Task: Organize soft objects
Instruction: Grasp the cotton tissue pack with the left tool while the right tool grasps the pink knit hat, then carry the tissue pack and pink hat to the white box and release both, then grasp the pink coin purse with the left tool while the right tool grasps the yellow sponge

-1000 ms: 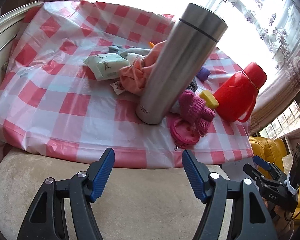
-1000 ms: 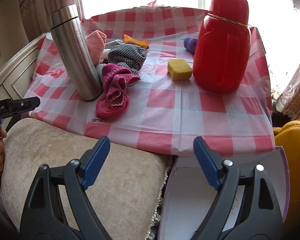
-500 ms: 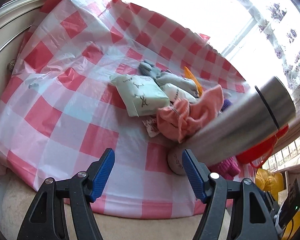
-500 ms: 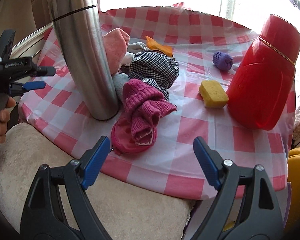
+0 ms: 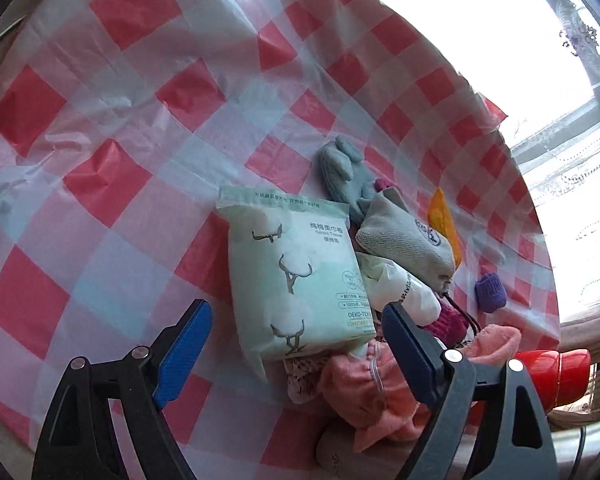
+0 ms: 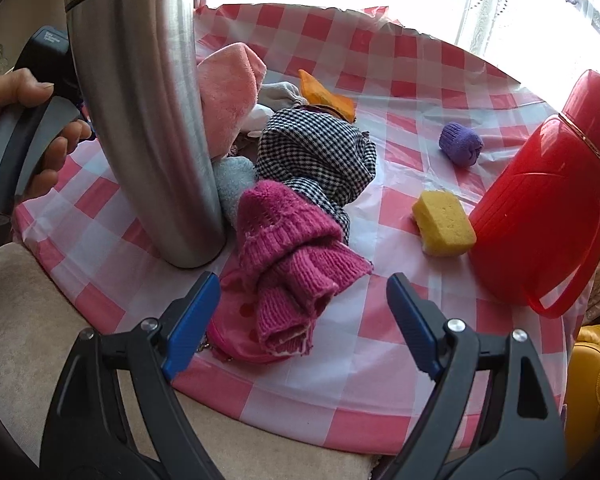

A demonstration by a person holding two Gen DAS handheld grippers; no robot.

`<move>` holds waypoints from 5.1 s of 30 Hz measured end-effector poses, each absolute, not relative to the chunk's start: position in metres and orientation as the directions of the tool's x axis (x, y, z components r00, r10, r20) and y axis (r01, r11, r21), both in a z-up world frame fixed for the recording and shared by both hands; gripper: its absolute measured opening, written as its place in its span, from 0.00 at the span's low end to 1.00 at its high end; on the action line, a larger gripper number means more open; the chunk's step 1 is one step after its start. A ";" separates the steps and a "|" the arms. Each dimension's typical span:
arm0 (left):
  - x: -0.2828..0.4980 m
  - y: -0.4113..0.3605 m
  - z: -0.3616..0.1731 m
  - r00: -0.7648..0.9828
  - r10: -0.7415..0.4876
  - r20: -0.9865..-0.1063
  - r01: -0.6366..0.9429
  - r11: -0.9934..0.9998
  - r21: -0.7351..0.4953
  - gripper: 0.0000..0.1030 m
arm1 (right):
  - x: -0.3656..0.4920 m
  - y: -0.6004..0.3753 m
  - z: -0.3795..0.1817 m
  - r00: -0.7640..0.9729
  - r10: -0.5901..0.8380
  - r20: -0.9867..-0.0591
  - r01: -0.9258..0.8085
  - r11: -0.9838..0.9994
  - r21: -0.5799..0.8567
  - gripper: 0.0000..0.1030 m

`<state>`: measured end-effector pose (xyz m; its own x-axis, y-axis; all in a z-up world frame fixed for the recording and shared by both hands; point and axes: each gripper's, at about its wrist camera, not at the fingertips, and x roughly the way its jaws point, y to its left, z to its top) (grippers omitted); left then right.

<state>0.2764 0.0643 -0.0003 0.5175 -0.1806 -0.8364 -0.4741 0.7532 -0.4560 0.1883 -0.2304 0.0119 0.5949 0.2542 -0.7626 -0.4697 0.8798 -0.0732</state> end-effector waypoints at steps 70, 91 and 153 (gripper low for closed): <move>0.043 -0.128 0.037 0.567 -0.322 -0.758 -0.063 0.901 -0.430 0.68 | 0.077 -0.419 0.007 0.584 0.212 -0.783 -0.182 0.975 0.128 0.30; 0.034 -0.277 0.033 0.337 -0.538 -0.772 0.333 0.835 -0.437 0.80 | 0.057 -0.496 0.012 0.633 0.100 -0.768 -0.004 0.992 0.126 0.66; 0.210 -0.187 -0.029 0.351 -0.117 -0.929 -0.017 0.991 -0.132 0.63 | 0.185 -0.318 -0.003 0.651 0.041 -0.758 -0.380 0.882 -0.279 0.66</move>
